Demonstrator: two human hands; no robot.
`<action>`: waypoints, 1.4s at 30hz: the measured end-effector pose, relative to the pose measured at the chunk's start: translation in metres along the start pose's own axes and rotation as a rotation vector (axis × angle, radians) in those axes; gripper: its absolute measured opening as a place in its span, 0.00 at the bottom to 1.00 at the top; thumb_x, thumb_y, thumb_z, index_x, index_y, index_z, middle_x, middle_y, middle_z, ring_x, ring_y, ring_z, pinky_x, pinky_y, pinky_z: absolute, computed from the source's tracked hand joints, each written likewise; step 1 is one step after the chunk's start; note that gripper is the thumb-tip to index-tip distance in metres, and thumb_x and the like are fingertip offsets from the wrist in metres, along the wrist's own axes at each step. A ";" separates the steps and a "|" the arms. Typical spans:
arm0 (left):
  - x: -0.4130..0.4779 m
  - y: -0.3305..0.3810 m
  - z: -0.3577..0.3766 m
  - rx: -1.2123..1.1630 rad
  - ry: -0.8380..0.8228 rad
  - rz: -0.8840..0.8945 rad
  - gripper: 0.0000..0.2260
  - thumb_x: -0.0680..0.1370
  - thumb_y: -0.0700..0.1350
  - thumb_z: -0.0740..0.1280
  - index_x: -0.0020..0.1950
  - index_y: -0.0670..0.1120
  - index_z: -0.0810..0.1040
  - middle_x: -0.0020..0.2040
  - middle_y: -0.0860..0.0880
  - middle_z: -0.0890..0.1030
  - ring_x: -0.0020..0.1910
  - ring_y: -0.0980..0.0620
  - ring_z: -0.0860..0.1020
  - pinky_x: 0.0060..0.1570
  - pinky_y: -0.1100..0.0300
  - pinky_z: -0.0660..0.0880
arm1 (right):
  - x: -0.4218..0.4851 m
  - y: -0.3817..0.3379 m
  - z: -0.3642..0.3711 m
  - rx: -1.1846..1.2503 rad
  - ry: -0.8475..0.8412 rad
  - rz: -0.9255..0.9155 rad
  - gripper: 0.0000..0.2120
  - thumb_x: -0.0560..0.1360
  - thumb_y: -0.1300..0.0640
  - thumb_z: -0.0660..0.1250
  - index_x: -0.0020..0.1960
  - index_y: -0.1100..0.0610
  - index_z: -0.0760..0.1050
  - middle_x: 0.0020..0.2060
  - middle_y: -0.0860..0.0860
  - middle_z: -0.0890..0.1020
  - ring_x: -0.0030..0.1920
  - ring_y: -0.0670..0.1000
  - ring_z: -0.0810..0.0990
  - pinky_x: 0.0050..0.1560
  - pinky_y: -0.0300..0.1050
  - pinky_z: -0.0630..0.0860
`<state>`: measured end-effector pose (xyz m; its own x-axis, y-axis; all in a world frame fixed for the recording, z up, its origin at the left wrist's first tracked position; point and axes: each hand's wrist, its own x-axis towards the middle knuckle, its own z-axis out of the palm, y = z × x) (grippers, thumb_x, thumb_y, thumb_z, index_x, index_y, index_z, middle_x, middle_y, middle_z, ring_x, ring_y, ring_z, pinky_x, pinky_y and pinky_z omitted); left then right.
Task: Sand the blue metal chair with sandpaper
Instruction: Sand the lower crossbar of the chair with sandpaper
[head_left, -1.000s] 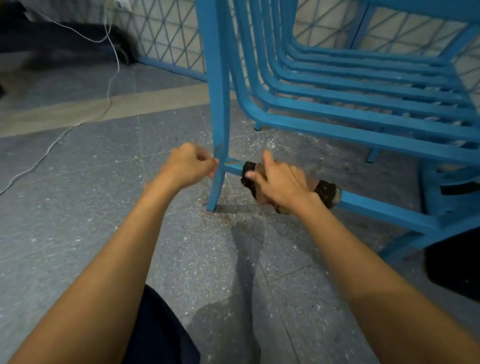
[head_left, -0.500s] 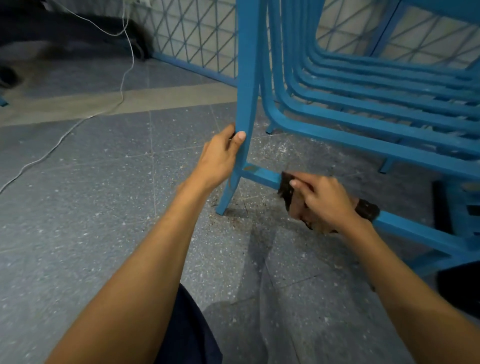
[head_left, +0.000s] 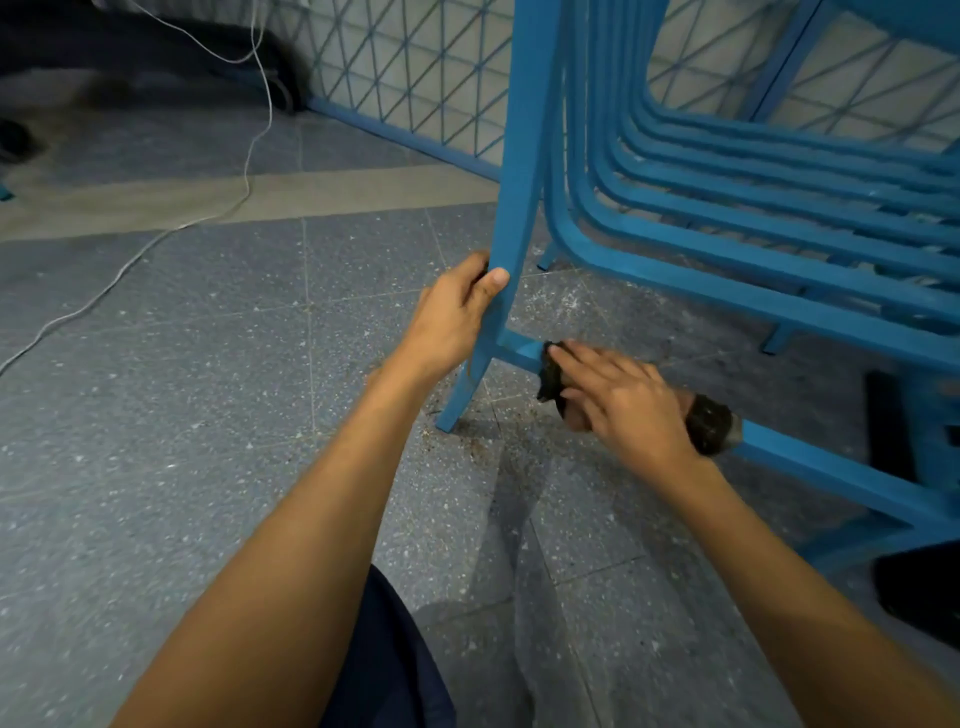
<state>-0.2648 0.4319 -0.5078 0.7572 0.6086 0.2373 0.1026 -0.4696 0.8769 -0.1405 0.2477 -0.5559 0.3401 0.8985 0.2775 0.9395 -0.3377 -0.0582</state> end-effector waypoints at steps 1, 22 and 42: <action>0.000 0.000 0.000 -0.005 -0.004 0.000 0.10 0.82 0.51 0.58 0.55 0.47 0.74 0.45 0.48 0.77 0.46 0.52 0.75 0.45 0.57 0.72 | 0.000 0.001 -0.004 0.025 -0.031 0.047 0.22 0.78 0.48 0.61 0.71 0.47 0.68 0.66 0.48 0.75 0.61 0.56 0.77 0.57 0.54 0.73; -0.002 0.003 0.006 -0.011 0.043 -0.044 0.12 0.82 0.52 0.57 0.51 0.45 0.72 0.41 0.46 0.75 0.42 0.51 0.72 0.41 0.54 0.71 | 0.064 -0.059 0.007 0.305 0.073 0.420 0.12 0.76 0.51 0.62 0.55 0.50 0.81 0.47 0.55 0.84 0.50 0.60 0.79 0.51 0.51 0.73; -0.008 0.004 0.005 0.042 0.024 0.001 0.15 0.81 0.53 0.57 0.57 0.43 0.74 0.47 0.44 0.79 0.48 0.47 0.78 0.47 0.50 0.75 | 0.042 -0.032 -0.012 -0.182 -0.315 0.091 0.25 0.79 0.38 0.49 0.72 0.48 0.57 0.60 0.58 0.75 0.54 0.64 0.78 0.49 0.57 0.74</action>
<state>-0.2666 0.4218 -0.5082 0.7415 0.6230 0.2490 0.1291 -0.4966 0.8583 -0.1568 0.2931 -0.5310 0.4450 0.8950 -0.0314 0.8915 -0.4394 0.1103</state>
